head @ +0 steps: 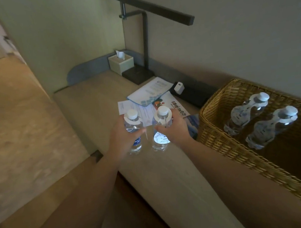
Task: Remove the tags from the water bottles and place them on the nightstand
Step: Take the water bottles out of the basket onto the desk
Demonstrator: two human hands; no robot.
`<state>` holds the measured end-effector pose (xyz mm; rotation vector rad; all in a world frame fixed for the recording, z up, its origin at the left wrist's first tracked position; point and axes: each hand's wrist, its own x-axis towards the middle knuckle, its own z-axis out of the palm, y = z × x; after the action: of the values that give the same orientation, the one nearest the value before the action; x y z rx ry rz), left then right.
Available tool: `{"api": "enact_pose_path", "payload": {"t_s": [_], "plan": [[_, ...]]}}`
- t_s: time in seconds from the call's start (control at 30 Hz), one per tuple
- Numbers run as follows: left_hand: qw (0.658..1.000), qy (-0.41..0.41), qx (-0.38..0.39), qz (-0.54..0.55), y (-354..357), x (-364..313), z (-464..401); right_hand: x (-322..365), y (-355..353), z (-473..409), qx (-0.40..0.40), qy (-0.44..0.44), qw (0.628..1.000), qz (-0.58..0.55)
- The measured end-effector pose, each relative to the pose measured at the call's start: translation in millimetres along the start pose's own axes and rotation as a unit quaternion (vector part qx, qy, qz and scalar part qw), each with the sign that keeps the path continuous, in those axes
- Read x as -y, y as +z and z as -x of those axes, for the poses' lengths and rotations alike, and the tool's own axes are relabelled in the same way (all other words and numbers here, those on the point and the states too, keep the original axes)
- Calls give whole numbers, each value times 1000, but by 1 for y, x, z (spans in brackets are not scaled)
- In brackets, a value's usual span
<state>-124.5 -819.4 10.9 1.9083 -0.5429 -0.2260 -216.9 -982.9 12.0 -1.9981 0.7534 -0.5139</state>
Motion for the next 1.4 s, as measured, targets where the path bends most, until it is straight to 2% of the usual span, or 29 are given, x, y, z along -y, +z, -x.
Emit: {"api": "enact_pose_path", "payload": {"t_s": [0.1,0.47,0.6,0.67,0.73,0.87,1.03,1.27,1.4], "plan": [[1000,-17,-14,19,0,4,2,-7,5,-1,-5,24,1000,10],[999,-20,-5,31,5,8,8,-11,-2,6,33,3,999,-14],[998,-23,-56,-5,-1,-10,10,3,-10,3,56,-2,998,-21],[995,2,-90,-47,-3,-28,9,15,-22,5,43,-15,999,-25],[993,47,-93,-61,0,-52,7,27,-39,10,0,-32,999,-28],[990,139,-23,-9,27,-105,6,41,-82,18,-97,-43,994,-13],[978,182,101,-7,91,-143,11,15,-151,36,-195,-32,980,5],[946,210,241,-57,201,-174,-1,-43,-236,53,-311,59,948,35],[940,164,283,-96,263,-185,-15,-80,-273,56,-352,174,918,60]]}}
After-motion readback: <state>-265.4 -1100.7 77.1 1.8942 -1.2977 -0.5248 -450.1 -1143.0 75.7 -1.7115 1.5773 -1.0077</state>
